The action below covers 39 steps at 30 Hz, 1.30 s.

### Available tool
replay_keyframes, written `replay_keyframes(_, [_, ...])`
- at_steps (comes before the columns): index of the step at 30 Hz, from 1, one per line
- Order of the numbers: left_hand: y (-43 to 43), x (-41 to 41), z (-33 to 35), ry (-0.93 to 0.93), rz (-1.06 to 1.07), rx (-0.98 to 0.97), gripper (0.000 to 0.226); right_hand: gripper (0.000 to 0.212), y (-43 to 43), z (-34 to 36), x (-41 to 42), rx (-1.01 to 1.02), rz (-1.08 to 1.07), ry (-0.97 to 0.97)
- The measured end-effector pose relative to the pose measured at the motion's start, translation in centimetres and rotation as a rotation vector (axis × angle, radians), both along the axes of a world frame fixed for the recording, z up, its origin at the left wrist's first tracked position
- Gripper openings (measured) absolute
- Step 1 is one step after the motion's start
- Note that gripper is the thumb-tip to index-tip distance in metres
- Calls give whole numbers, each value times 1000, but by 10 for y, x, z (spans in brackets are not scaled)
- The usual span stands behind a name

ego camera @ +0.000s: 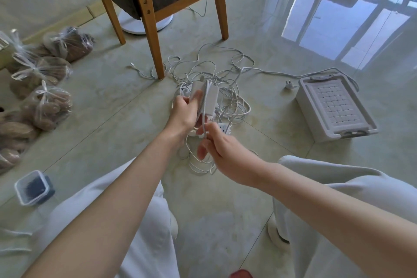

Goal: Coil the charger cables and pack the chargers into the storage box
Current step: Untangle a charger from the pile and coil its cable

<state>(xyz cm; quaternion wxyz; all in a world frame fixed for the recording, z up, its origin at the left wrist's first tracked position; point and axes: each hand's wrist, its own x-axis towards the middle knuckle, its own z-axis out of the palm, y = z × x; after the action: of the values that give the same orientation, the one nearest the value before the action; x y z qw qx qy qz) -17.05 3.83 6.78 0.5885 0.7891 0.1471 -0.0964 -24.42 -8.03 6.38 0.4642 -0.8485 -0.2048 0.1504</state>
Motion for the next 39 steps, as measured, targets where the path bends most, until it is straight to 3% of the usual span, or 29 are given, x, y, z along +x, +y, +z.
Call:
replay_keyframes(3, [-5, -1, 4, 85, 43, -355, 56, 9, 0, -4, 0, 14, 32, -33])
replay_keyframes(7, [-13, -4, 17, 201, 84, -736, 53, 8, 1, -8, 0, 6, 51, -60])
replay_keyframes(10, [-9, -4, 25, 190, 29, -798, 42, 17, -7, -17, 6, -119, 78, -60])
replay_keyframes(14, [8, -3, 37, 235, -121, -917, 39, 22, -37, -28, 29, -476, 160, -19])
replay_keyframes(17, [25, -2, 46, 247, -219, -938, 49, 31, -62, -29, 45, -518, 108, -2])
replay_keyframes(20, [34, -4, 45, 208, -287, -761, 46, 31, -72, -27, 57, -459, 34, -70])
replay_keyframes(26, [32, -18, 37, 307, -607, -75, 25, 27, -72, -20, 65, -425, -47, -294])
replay_keyframes(29, [28, -19, 33, 280, -572, 146, 24, 23, -68, -17, 67, -410, -62, -330])
replay_keyframes(33, [35, -14, 24, 145, -501, 350, 35, 27, -63, -13, 67, -456, -34, -238])
replay_keyframes(39, [36, -10, 15, -104, -415, 634, 41, 33, -37, 2, 53, -413, -204, -208])
